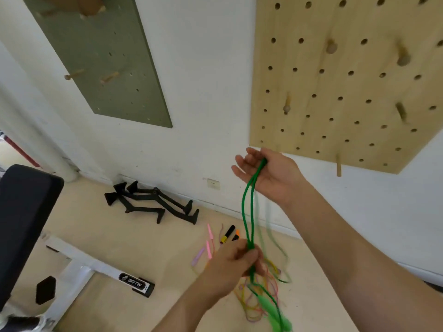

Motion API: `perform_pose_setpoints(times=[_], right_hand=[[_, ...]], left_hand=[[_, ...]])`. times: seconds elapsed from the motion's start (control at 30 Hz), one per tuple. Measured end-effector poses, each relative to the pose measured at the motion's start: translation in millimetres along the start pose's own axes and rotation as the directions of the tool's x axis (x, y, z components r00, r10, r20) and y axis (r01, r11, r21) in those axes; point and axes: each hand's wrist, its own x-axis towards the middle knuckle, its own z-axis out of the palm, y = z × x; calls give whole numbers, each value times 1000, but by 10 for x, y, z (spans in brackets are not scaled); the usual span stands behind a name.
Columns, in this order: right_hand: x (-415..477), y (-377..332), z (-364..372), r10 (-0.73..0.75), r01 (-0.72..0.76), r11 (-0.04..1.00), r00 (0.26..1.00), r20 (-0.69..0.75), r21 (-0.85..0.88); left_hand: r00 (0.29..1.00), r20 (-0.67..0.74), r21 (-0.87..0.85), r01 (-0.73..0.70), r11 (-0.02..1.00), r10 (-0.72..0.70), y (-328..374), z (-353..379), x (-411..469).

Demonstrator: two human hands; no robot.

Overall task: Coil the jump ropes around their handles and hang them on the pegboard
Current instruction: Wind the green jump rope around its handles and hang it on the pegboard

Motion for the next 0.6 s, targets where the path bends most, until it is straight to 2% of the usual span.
perform_pose_setpoints(times=[0.03,0.1,0.17,0.2,0.3,0.33,0.4,0.43,0.53,0.6], right_hand=[[0,-64,-59,-23,22,998,1000,-13,-51],[-59,-129,-218,-29,24,946,1000,-11,-322],[-239,-64,-375,67,-27,784,997,41,-620],[-343,5,-455,153,-47,705,984,87,-707],[-669,228,-649,393,-48,580,891,228,-813],[-753,277,-716,414,-13,518,879,238,-855],[-841,358,-846,318,73,432,921,228,-899],[-863,385,-895,256,80,466,941,221,-881],[-908,459,-909,101,36,772,979,179,-634],[-899,444,-843,-45,98,875,992,121,-475]], left_hand=[[1000,-15,-53,11,999,-12,-4,33,7],[996,-86,-221,-42,974,24,84,6,70],[980,-173,-342,-150,927,95,366,-19,165],[974,-183,-379,-195,904,134,536,-23,201],[955,-217,-415,-278,867,202,948,-37,363],[953,-228,-443,-284,850,200,1058,-42,420],[945,-251,-528,-316,788,211,1228,-83,516],[939,-269,-565,-333,755,213,1284,-125,561],[931,-314,-590,-346,730,188,1351,-267,682],[957,-271,-440,-222,870,108,1301,-276,671]])
